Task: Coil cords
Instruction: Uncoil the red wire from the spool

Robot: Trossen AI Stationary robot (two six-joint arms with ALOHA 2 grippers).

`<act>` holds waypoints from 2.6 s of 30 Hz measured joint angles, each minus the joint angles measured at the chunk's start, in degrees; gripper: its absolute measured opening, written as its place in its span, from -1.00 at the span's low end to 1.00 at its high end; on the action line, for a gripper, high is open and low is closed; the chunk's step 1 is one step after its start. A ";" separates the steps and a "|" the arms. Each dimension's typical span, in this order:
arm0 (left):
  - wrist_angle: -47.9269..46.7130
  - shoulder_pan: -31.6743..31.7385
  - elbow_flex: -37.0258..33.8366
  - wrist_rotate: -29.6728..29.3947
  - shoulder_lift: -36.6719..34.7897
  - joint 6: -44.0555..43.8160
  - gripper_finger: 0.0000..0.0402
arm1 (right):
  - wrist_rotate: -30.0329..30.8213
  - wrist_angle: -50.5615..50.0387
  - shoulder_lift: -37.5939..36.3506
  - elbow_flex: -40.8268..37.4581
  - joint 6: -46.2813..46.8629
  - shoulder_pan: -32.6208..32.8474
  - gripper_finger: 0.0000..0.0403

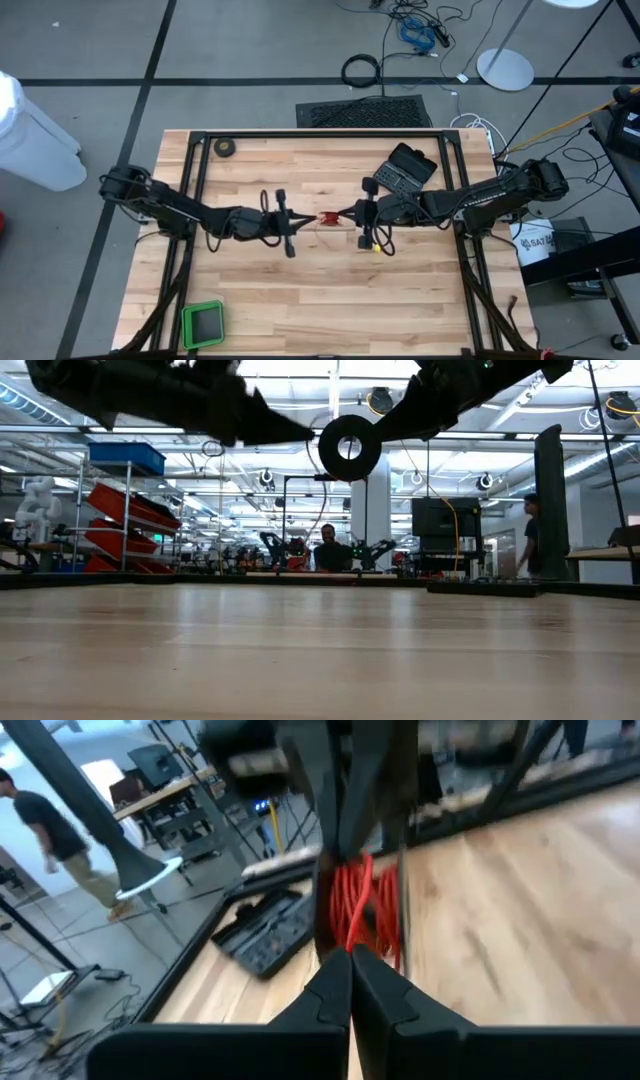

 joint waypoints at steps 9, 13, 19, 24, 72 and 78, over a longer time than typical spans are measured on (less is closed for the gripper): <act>-9.95 -3.30 6.18 -0.08 -5.26 -3.34 -0.99 | 5.33 1.41 0.00 0.02 2.02 0.00 -1.00; -15.17 -4.09 9.97 0.14 -4.64 -6.22 -0.99 | 6.71 3.43 0.02 0.04 2.73 0.00 -1.00; -17.10 -4.43 11.93 0.33 -2.96 -10.72 -0.99 | 9.51 4.85 0.04 0.07 3.54 0.02 -1.00; -16.25 -4.39 12.96 0.33 0.21 -13.63 -0.99 | 12.57 4.83 0.04 0.07 3.79 -0.02 -1.00; -63.99 -9.37 16.68 -25.10 -17.30 -29.39 -1.00 | 8.29 -3.05 -7.82 0.04 5.45 -2.51 -1.00; -60.25 -14.15 16.68 -27.25 -22.74 -27.39 -1.00 | 8.32 -2.69 -3.85 0.04 5.16 -4.57 -1.00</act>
